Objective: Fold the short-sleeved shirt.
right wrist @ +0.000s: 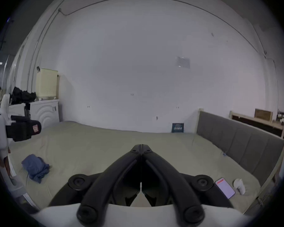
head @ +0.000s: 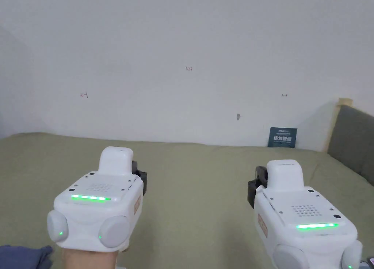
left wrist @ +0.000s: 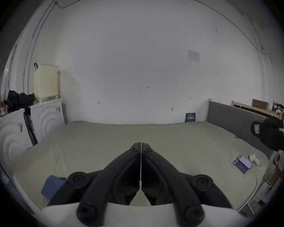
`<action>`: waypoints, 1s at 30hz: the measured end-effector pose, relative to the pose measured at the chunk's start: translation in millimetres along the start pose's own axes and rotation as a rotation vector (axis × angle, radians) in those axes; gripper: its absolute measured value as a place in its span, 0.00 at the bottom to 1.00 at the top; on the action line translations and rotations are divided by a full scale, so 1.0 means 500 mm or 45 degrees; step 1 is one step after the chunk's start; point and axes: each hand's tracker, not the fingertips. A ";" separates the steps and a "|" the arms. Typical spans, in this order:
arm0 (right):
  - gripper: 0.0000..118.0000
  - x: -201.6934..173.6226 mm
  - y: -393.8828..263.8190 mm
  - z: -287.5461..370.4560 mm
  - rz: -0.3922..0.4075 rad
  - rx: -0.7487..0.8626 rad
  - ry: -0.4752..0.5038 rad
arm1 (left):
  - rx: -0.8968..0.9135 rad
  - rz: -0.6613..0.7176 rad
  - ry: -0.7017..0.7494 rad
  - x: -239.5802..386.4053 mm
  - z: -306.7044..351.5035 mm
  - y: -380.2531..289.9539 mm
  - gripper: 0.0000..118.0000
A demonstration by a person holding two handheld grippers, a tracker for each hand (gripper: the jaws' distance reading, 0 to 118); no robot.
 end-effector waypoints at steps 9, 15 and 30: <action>0.00 0.008 0.012 0.017 0.005 0.043 0.013 | 0.055 -0.045 0.021 0.010 0.027 0.017 0.01; 0.45 0.015 0.010 0.013 -0.024 0.034 0.011 | 0.058 -0.100 0.007 0.021 0.032 0.019 0.14; 1.00 0.026 0.021 0.021 -0.037 0.040 -0.039 | 0.077 -0.091 0.106 0.019 0.034 0.013 0.98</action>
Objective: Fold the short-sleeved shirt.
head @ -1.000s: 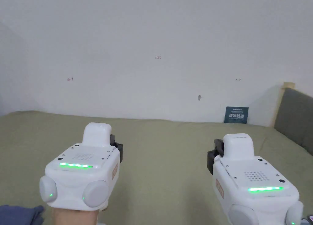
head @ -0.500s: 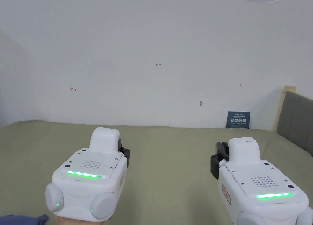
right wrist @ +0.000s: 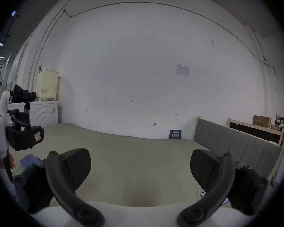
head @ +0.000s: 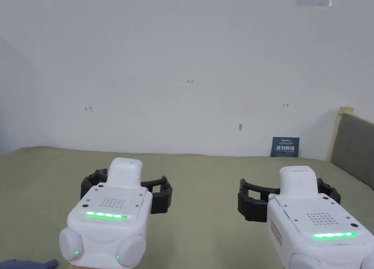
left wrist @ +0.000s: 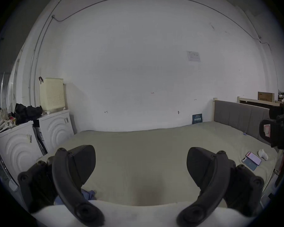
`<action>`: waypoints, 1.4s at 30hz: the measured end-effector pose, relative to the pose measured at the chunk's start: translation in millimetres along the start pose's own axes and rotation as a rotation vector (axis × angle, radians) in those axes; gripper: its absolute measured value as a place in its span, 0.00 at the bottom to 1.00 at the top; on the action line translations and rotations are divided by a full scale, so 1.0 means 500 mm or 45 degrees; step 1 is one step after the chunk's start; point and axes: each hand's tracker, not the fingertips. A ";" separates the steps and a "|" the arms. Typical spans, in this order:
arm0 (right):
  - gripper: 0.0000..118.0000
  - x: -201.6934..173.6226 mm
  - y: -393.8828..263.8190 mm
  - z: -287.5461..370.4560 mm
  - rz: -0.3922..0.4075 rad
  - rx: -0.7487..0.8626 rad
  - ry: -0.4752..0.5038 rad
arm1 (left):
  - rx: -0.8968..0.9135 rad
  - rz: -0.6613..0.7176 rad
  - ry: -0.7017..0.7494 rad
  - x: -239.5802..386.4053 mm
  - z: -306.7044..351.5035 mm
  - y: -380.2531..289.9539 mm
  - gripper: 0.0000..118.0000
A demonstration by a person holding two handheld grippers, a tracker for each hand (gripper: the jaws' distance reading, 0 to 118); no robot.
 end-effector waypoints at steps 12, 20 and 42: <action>1.00 -0.006 -0.007 0.002 -0.007 -0.019 -0.002 | -0.003 0.117 -0.086 -0.015 0.004 0.019 0.98; 1.00 -0.003 -0.006 -0.002 -0.013 -0.032 0.006 | 0.069 0.026 0.031 -0.003 0.018 0.010 0.98; 1.00 0.009 0.001 0.002 -0.014 -0.043 0.003 | -0.056 -0.026 -0.048 0.014 0.030 0.041 0.97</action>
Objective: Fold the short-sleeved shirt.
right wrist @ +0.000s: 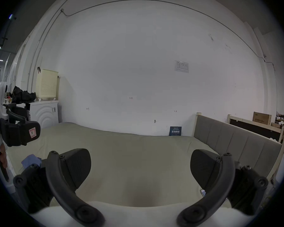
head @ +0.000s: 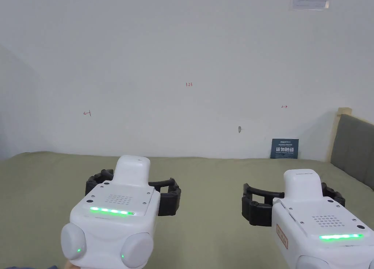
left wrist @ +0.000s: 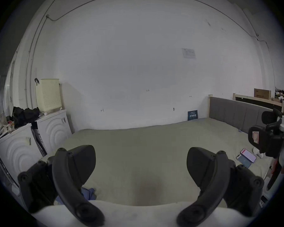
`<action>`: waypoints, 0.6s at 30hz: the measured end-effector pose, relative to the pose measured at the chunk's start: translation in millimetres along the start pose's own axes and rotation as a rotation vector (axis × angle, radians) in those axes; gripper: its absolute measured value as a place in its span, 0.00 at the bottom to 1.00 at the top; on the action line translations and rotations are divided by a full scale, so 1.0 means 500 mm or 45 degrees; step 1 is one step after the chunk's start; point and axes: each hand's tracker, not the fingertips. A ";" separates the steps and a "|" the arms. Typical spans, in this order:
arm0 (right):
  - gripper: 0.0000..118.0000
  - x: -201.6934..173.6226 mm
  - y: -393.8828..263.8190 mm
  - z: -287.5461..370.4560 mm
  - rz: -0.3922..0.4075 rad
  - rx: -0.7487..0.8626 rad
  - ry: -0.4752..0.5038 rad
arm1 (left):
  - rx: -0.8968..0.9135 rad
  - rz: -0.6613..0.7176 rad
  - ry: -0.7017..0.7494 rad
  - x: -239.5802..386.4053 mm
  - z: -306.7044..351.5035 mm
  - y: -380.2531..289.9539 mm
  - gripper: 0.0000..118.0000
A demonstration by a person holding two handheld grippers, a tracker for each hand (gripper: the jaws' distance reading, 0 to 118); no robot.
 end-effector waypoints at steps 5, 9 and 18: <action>1.00 0.002 0.000 -0.001 -0.024 -0.004 0.006 | -0.009 0.071 -0.003 -0.010 -0.001 0.003 0.97; 1.00 0.000 0.000 -0.001 -0.009 -0.003 0.002 | -0.015 -0.039 0.115 0.006 -0.004 0.000 0.98; 1.00 -0.007 -0.006 0.001 -0.007 -0.023 0.025 | -0.059 0.078 0.078 -0.010 -0.022 0.007 0.97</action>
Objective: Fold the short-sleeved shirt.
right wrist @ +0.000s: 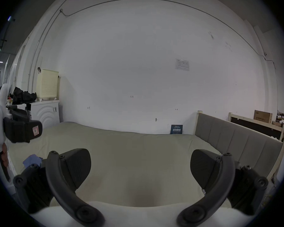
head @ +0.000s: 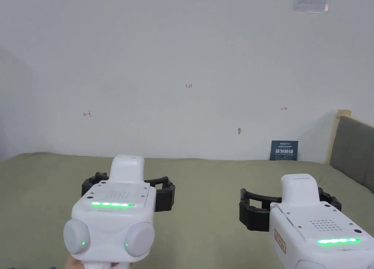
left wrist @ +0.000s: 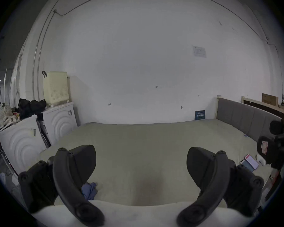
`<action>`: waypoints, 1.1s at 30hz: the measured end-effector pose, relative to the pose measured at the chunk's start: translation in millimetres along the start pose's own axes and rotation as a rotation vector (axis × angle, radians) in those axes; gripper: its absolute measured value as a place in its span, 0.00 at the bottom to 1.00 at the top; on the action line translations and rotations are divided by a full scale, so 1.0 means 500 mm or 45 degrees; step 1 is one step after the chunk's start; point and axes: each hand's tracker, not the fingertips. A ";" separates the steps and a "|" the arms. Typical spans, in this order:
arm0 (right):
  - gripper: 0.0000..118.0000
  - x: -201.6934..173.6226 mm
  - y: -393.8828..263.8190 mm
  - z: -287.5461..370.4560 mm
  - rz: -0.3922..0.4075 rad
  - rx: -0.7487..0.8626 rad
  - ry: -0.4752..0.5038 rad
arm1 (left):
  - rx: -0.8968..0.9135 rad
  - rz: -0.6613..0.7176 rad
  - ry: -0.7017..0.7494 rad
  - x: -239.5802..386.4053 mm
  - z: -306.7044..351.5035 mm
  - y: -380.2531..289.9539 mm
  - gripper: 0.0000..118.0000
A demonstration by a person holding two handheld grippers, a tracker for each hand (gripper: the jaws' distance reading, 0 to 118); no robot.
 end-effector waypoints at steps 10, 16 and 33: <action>1.00 -0.003 0.004 0.002 0.009 0.006 0.012 | -0.016 -0.021 -0.018 -0.004 0.001 -0.018 0.97; 1.00 -0.003 0.001 0.001 -0.004 0.003 0.010 | 0.023 -0.059 -0.048 -0.007 0.015 -0.020 0.97; 1.00 0.005 0.004 0.002 -0.002 0.001 0.006 | 0.022 -0.042 -0.060 -0.011 0.015 -0.019 0.97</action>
